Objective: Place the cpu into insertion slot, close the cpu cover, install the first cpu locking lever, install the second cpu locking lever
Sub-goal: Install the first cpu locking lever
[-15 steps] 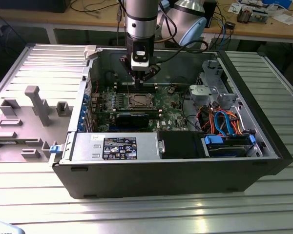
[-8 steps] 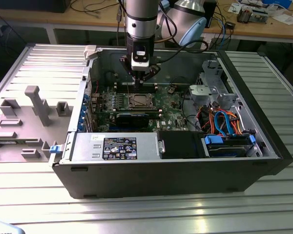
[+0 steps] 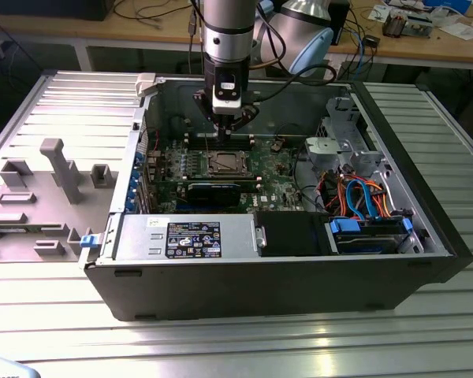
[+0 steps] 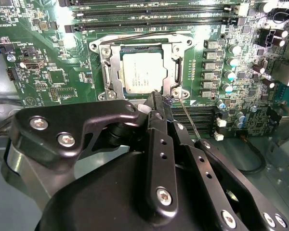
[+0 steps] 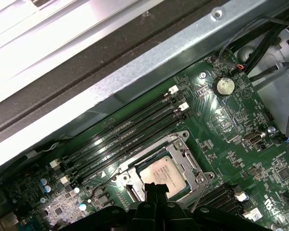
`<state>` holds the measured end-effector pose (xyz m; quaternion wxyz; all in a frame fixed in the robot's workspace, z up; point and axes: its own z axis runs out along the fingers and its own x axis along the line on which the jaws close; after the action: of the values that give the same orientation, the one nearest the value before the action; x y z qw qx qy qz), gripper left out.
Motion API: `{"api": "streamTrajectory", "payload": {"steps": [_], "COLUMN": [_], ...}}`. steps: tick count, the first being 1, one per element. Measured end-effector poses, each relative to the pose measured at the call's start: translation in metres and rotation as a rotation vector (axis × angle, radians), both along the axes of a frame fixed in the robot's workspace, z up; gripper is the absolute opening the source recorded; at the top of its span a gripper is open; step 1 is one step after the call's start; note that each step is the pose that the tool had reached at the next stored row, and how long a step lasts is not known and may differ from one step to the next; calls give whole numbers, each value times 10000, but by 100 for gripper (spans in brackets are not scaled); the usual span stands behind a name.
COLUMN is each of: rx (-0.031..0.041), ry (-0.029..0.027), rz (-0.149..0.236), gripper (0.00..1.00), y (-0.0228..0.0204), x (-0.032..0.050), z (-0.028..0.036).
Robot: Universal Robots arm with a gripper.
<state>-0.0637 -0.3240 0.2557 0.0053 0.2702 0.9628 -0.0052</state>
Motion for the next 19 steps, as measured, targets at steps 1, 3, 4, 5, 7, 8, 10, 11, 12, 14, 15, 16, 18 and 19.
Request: {"api": "streamTrajectory", "payload": {"steps": [1,3,4,5,7,8,10,11,12,14,15,16,18,19], "rx": [0,0,0,0,0,0,0,0,0,0,0,0,0,0], "ry": [0,0,0,0,0,0,0,0,0,0,0,0,0,0], "rz": [7,28,40,47,61,68,83,93,99,115,122,129,146,152], "gripper": [11,11,11,11,11,11,11,11,11,11,11,11,11,11], "y": [0,0,0,0,0,0,0,0,0,0,0,0,0,0], "x": [0,0,0,0,0,0,0,0,0,0,0,0,0,0], "z": [0,0,0,0,0,0,0,0,0,0,0,0,0,0]}}
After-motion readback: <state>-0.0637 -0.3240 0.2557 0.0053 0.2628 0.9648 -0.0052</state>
